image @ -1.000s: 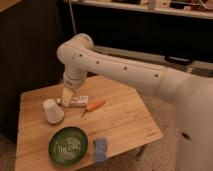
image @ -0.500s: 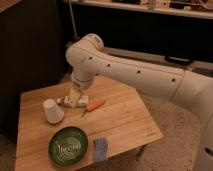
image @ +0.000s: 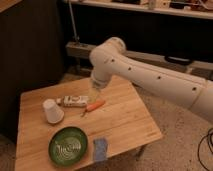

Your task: Place the pepper in the ceramic bowl

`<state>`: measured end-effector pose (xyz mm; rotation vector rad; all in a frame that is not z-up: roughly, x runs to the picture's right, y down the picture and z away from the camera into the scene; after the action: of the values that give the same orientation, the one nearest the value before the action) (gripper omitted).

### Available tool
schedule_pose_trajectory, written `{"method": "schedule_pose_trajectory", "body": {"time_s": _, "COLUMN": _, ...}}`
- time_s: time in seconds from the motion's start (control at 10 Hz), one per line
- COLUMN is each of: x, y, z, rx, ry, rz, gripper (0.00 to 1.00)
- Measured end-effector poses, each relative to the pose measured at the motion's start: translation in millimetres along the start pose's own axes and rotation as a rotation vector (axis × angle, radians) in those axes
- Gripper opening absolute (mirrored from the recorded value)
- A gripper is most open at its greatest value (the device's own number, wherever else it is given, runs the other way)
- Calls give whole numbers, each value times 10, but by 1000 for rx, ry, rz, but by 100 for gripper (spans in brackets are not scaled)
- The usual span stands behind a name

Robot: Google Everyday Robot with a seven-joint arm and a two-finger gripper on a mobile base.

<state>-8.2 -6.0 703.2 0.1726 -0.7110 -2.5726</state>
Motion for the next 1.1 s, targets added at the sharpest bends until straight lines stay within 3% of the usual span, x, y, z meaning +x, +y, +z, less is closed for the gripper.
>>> {"method": "schedule_pose_trajectory", "body": {"time_s": 0.2, "x": -309, "y": 330, "z": 141, "rx": 47, "ry": 8, "rz": -24, "gripper": 80}}
{"method": "schedule_pose_trajectory", "body": {"time_s": 0.4, "x": -496, "y": 485, "z": 203, "rx": 63, "ry": 12, "rz": -32, "gripper": 80}}
{"method": "schedule_pose_trajectory", "body": {"time_s": 0.6, "x": -461, "y": 473, "z": 215, "rx": 71, "ry": 30, "rz": -50, "gripper": 80}}
{"method": "schedule_pose_trajectory", "body": {"time_s": 0.8, "x": -361, "y": 359, "z": 318, "rx": 108, "ry": 92, "rz": -122, "gripper": 80}}
{"method": "schedule_pose_trajectory", "body": {"time_s": 0.9, "x": -326, "y": 279, "z": 471, "rx": 138, "ry": 125, "rz": -171, "gripper": 80}}
{"method": "schedule_pose_trajectory", "body": {"time_s": 1.1, "x": -335, "y": 165, "z": 932, "rx": 161, "ry": 109, "rz": -239, "gripper": 80}}
